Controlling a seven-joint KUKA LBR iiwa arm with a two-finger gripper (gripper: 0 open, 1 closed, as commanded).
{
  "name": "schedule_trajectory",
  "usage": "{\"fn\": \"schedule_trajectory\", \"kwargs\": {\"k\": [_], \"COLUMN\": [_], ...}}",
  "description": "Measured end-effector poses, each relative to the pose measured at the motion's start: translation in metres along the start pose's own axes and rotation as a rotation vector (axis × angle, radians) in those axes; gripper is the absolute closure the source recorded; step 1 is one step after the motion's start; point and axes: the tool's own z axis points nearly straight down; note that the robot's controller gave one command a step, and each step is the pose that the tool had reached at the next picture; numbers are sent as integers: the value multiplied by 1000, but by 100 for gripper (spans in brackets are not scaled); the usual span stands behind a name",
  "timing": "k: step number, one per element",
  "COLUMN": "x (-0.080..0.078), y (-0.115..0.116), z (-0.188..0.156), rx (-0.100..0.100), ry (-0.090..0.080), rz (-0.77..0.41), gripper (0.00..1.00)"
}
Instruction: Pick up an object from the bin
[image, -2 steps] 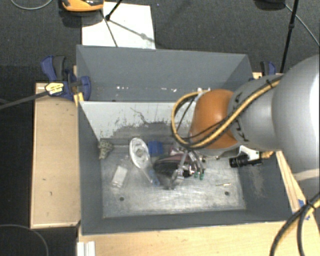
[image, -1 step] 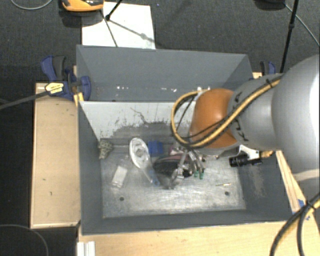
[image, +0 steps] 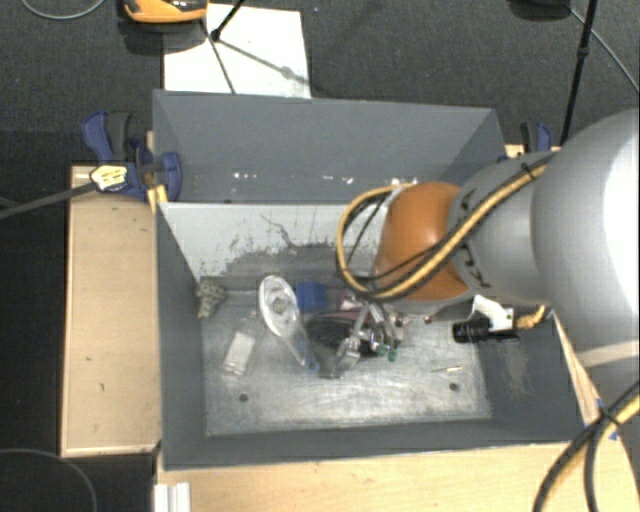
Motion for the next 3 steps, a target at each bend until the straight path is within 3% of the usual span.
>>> {"fn": "schedule_trajectory", "kwargs": {"k": [1, 2, 3], "x": [-6, -9, -9], "y": [1, 2, 2], "z": [-5, -45, -48], "rx": [-7, 6, 7], "ry": [-23, 9, 12], "rz": [2, -2, -4], "gripper": [100, 100, 100]}}
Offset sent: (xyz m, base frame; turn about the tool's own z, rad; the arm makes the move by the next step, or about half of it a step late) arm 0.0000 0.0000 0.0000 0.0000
